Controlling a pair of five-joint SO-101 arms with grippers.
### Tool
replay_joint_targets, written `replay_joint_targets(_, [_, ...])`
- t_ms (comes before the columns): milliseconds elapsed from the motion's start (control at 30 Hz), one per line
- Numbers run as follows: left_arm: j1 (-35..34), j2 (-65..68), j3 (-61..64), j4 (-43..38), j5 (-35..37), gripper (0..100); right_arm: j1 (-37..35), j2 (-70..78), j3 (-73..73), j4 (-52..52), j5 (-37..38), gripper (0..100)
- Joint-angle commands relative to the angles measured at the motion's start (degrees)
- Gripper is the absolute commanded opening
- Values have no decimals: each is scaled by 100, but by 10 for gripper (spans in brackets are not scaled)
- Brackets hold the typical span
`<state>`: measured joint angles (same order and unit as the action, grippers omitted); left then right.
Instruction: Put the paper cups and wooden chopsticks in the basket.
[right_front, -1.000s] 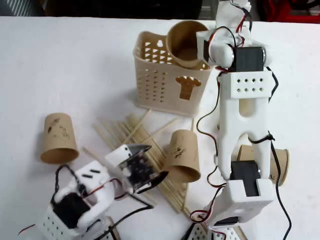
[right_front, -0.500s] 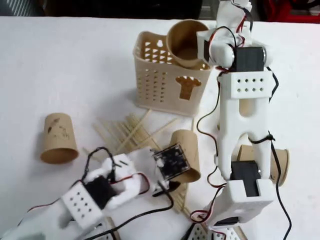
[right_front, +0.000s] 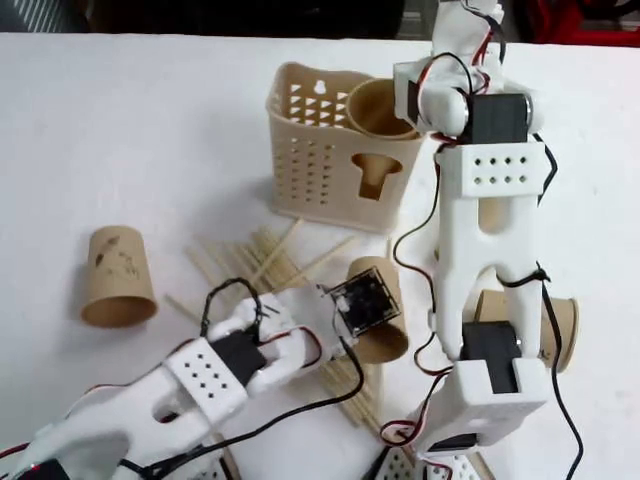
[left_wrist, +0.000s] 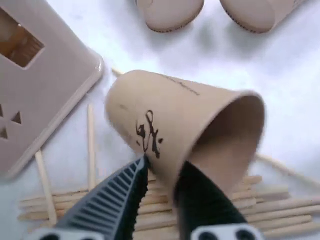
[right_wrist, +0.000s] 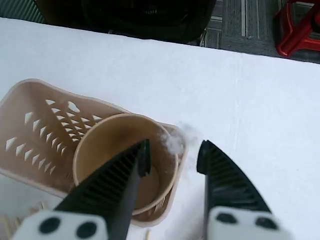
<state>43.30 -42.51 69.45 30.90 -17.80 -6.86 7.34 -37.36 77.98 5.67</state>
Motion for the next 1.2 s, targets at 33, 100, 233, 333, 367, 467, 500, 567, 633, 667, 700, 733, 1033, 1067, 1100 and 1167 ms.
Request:
replay_joint_targets(33, [-22,22,-554,246,-527,24,57,-224,-598,382,-35,170])
replay_joint_targets(100, [-31,22,-826,695,-624,22,57,-295,-826,681,-9,170])
replay_joint_targets(233, [-171,13,-1679,1960,-651,22,303,-321,-1073,1121,0,170])
replay_joint_targets(333, [-444,13,-2338,2716,-659,22,690,-312,-1046,1367,-26,170])
replay_joint_targets(367, [-549,13,-2567,2936,-659,22,831,-303,-1046,1499,-44,170])
replay_joint_targets(467, [-804,13,-3297,3534,-668,22,1226,-303,-1037,2026,-44,170])
replay_joint_targets(500, [-848,13,-3560,3701,-668,22,1349,-312,-985,2062,-44,170])
replay_joint_targets(567, [-910,22,-4088,3991,-712,22,1587,-330,-686,2044,-53,170])
replay_joint_targets(633, [-927,22,-4668,4308,-914,22,1692,-312,-378,2035,-35,170])
replay_joint_targets(667, [-980,48,-4993,4466,-967,22,1719,-312,-202,2026,-26,170])
replay_joint_targets(700, [-1042,66,-5319,4598,-993,22,1754,-312,9,2018,-9,170])
replay_joint_targets(733, [-1121,75,-5618,4703,-985,22,1780,-356,229,2018,-9,170])
replay_joint_targets(1033, [-1560,558,-7323,4967,-985,22,1807,-321,1354,1455,-580,170])
replay_joint_targets(1067, [-1613,804,-7516,4985,-985,22,1824,-338,1574,1235,-747,170])
replay_joint_targets(1100, [-1666,1059,-7719,4985,-985,22,1824,-347,1793,1024,-870,170])
replay_joint_targets(1167, [-1727,1596,-8149,4985,-993,22,1824,-347,2251,629,-949,171])
